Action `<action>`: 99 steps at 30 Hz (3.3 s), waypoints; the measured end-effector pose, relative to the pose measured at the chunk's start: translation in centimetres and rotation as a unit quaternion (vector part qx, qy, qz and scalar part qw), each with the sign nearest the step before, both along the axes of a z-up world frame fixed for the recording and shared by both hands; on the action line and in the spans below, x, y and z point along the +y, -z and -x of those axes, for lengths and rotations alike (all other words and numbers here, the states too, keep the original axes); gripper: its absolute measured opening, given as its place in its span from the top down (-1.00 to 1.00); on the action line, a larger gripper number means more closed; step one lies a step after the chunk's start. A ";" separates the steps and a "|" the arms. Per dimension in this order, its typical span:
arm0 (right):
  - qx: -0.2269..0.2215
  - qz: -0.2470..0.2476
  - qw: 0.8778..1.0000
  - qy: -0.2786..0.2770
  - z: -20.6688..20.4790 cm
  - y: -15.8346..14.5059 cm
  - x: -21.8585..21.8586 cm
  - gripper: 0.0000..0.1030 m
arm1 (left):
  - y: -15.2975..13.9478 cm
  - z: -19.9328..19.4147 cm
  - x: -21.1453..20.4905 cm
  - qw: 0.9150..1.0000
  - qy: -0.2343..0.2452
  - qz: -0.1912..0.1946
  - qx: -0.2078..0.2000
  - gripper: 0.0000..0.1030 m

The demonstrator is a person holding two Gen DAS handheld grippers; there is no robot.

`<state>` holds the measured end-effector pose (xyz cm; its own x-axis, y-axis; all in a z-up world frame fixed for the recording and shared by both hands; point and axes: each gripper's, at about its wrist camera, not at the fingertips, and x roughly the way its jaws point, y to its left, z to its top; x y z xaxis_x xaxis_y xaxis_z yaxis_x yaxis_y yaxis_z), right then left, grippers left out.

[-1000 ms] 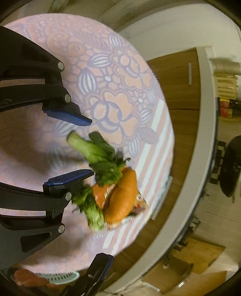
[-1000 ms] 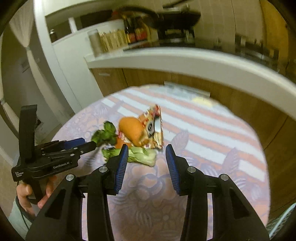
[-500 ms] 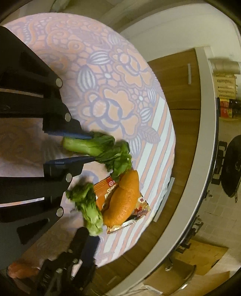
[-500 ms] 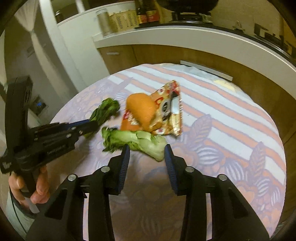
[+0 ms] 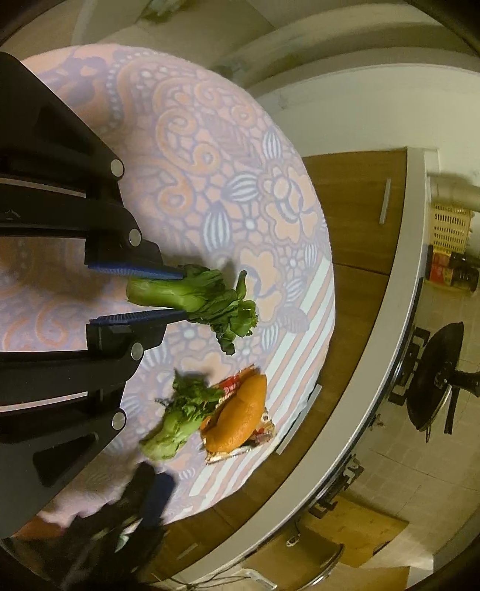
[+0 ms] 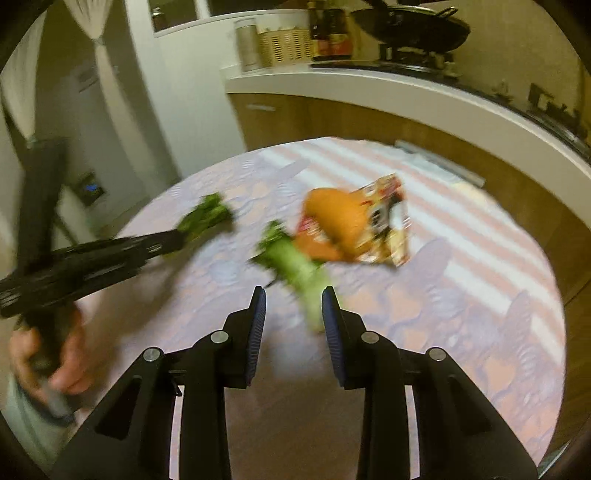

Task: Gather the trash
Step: 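Grasp a bok choy stalk with the left tool while the right tool grasps another, then carry both bok choy stalks over the basket and release them, then return both tools to the table toward the orange peel and panda wrapper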

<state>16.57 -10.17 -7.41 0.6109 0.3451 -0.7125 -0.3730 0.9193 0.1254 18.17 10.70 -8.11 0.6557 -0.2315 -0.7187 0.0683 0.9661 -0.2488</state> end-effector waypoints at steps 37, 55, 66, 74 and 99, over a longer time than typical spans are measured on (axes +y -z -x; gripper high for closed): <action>-0.075 -0.043 0.985 0.147 14.2 -5.5 -16.0 0.59 | -6.4 9.8 -19.6 0.979 0.184 0.044 -0.079 0.71; -0.066 -0.038 0.941 0.328 26.2 -2.7 -32.0 0.59 | -4.3 16.6 -37.2 0.933 0.353 0.035 -0.065 0.71; -0.038 -0.044 0.919 0.391 29.5 0.0 -37.5 0.59 | -1.3 18.9 -44.4 0.917 0.398 0.008 -0.039 0.71; 0.002 -0.057 0.911 0.408 29.9 2.5 -39.5 0.55 | 0.1 19.0 -46.1 0.913 0.407 -0.008 -0.021 0.54; -0.070 -0.050 0.937 0.339 25.5 -3.9 -32.7 0.04 | -4.5 16.1 -37.1 0.943 0.327 0.005 -0.066 0.20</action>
<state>-8.95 -42.84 -3.52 0.7987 -0.0956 -0.5941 0.2734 0.9372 0.2166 2.10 -26.45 -3.59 0.4537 -0.6230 -0.6372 0.6798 0.7043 -0.2046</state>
